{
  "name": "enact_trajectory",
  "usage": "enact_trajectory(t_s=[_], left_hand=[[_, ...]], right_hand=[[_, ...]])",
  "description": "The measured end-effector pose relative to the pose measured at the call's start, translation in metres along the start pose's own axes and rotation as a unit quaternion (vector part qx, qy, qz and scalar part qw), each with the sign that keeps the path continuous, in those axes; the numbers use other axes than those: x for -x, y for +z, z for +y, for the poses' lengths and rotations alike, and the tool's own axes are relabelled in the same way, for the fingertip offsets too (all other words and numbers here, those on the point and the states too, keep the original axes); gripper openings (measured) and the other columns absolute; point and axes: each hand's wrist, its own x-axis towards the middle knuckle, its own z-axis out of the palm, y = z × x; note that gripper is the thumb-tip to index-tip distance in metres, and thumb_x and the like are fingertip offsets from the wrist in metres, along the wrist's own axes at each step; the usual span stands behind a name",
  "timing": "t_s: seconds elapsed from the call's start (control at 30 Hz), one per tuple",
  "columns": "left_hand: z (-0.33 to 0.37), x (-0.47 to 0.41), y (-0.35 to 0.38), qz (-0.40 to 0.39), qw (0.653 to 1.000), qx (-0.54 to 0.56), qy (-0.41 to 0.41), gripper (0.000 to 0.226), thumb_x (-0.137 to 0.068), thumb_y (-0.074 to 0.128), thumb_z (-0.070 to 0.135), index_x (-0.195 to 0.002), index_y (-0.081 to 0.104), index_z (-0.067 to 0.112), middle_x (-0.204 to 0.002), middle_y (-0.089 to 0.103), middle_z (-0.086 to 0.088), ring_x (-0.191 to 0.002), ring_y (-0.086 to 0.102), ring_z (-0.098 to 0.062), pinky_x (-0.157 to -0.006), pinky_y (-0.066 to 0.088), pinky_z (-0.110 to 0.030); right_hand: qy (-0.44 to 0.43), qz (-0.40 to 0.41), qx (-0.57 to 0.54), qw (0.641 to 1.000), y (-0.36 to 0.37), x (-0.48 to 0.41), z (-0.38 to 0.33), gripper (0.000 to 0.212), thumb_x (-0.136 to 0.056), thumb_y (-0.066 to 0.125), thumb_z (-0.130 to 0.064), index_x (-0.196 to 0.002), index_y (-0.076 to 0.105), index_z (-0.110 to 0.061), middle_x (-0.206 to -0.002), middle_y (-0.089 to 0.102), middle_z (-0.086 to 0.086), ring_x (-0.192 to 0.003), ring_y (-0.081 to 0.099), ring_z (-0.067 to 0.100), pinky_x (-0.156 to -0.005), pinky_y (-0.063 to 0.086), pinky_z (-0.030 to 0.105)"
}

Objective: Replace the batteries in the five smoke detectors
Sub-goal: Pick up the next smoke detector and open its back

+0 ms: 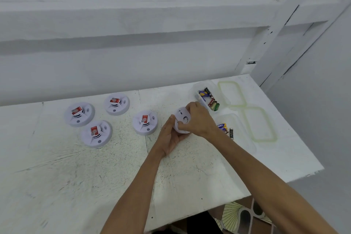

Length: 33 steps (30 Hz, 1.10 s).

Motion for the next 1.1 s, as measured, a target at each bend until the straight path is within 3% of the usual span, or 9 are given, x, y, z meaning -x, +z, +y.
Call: enact_trajectory(t_s=[0.1,0.23,0.4,0.6,0.8,0.9,1.1], left_hand=[[-0.0019,0.0001,0.0004,-0.003,0.999,-0.036,0.010,0.060,-0.102,0.044,0.050,-0.150,0.049,0.013,-0.146,0.061,-0.016,-0.137,0.057,-0.034,-0.111,0.049,-0.053],[-0.0026,0.0022,0.0001,-0.002,0.999,-0.046,0.027,0.064,-0.100,0.050,0.051,-0.151,0.048,0.012,-0.147,0.060,-0.017,-0.138,0.056,-0.035,-0.112,0.047,-0.056],[-0.0026,0.0022,-0.0005,0.010,0.999,-0.031,0.029,0.060,-0.103,0.044,0.048,-0.151,0.050,0.012,-0.145,0.061,-0.017,-0.138,0.056,-0.036,-0.112,0.047,-0.056],[-0.0033,0.0018,-0.0012,0.008,0.999,-0.033,0.024,0.061,-0.103,0.046,0.048,-0.151,0.048,0.011,-0.147,0.059,-0.020,-0.140,0.053,-0.038,-0.115,0.041,-0.061],[-0.0045,0.0019,-0.0005,0.003,1.000,-0.022,0.022,0.060,-0.105,0.047,0.042,-0.155,0.044,0.009,-0.151,0.055,-0.020,-0.142,0.050,-0.040,-0.115,0.040,-0.063],[-0.0046,0.0022,-0.0013,0.005,0.999,-0.024,0.025,0.061,-0.105,0.048,0.042,-0.155,0.044,0.009,-0.151,0.054,-0.021,-0.142,0.050,-0.040,-0.114,0.041,-0.063],[-0.0041,0.0023,0.0008,0.017,0.999,-0.004,0.028,0.059,-0.105,0.047,0.041,-0.153,0.045,0.006,-0.149,0.056,-0.022,-0.141,0.051,-0.040,-0.110,0.045,-0.060]], right_hand=[[-0.010,0.015,0.033,0.999,-0.0001,0.0024,-0.0001,0.052,-0.071,0.070,-0.047,-0.093,0.048,-0.005,-0.085,0.044,0.003,-0.074,0.042,0.016,-0.057,0.026,0.023],[-0.022,0.006,0.033,0.999,0.0011,-0.0009,0.0002,0.046,-0.070,0.074,-0.037,-0.089,0.041,-0.010,-0.083,0.038,0.001,-0.072,0.037,0.016,-0.053,0.020,0.021],[-0.061,-0.003,0.069,0.996,0.0008,-0.0056,-0.0015,0.049,-0.072,0.074,-0.039,-0.091,0.042,-0.008,-0.087,0.041,0.005,-0.077,0.039,0.019,-0.062,0.027,0.026],[-0.044,-0.003,0.040,0.998,0.0021,-0.0031,0.0027,0.051,-0.071,0.072,-0.046,-0.091,0.040,-0.011,-0.086,0.038,0.002,-0.076,0.039,0.017,-0.060,0.028,0.025],[-0.016,-0.008,0.005,1.000,-0.0029,-0.0047,-0.0035,0.066,-0.062,0.051,-0.070,-0.089,0.041,-0.011,-0.082,0.040,0.000,-0.069,0.038,0.015,-0.054,0.025,0.022],[-0.007,-0.017,-0.007,1.000,-0.0029,-0.0028,-0.0039,0.071,-0.057,0.046,-0.073,-0.092,0.041,-0.011,-0.084,0.040,0.001,-0.072,0.040,0.016,-0.055,0.026,0.024],[-0.004,-0.004,0.001,1.000,0.0024,-0.0016,-0.0051,0.058,-0.077,0.073,-0.050,-0.103,0.047,-0.005,-0.098,0.048,0.007,-0.085,0.050,0.024,-0.066,0.037,0.030]])
